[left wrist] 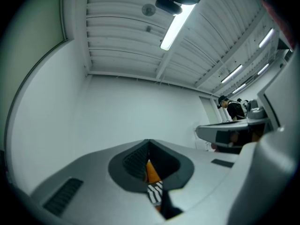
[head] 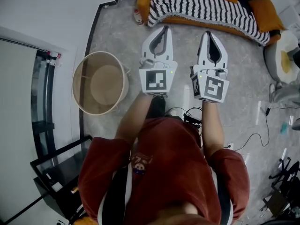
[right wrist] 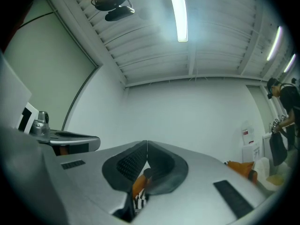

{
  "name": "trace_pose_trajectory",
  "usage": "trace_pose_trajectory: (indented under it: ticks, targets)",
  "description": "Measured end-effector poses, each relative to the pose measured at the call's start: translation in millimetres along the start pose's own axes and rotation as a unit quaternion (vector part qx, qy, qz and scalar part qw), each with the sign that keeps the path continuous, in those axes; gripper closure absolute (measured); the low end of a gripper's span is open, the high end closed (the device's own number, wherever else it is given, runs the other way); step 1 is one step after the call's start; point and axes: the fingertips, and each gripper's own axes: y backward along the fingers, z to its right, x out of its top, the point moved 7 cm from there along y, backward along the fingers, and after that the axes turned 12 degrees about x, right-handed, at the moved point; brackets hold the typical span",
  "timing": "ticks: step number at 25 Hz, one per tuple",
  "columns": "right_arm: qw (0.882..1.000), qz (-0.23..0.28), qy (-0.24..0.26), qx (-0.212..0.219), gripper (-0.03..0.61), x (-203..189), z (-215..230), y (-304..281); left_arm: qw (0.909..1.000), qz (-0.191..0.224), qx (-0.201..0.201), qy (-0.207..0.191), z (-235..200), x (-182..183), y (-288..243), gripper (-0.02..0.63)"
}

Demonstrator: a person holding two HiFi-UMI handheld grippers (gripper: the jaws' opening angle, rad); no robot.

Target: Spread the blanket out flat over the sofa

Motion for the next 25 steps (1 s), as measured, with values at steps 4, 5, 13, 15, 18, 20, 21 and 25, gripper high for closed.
trace_pose_trajectory:
  ticks: [4,5,13,15,18,20,21,25]
  targets:
    - [1.0,-0.012,0.006,-0.004,0.566,-15,7,-25,0.9996,-0.001,-0.001,0.027,-7,-12,-27,0.598]
    - [1.0,-0.015,0.008,-0.004,0.566,-18,8,-33,0.9996,-0.001,-0.003,0.028,-9,-15,-36,0.598]
    - [0.999,-0.03,0.024,-0.003,0.566,-42,11,-126,0.9992,0.005,-0.007,0.04,-56,-40,-116,0.598]
    - [0.999,-0.033,0.025,-0.003,0.566,-46,11,-149,0.9991,0.003,-0.006,0.042,-69,-44,-136,0.598]
    - [0.999,-0.036,0.025,-0.004,0.566,-51,9,-182,0.999,0.0,-0.007,0.043,-88,-51,-162,0.598]
    - [0.999,-0.037,0.027,-0.005,0.566,-55,7,-201,0.9988,-0.001,-0.005,0.048,-101,-56,-178,0.598]
    - [0.999,-0.038,0.028,-0.005,0.566,-57,6,-210,0.9988,-0.001,-0.006,0.048,-108,-59,-186,0.598]
    - [0.999,-0.036,0.033,-0.008,0.566,-62,7,-244,0.9988,-0.001,-0.009,0.048,-127,-66,-216,0.598]
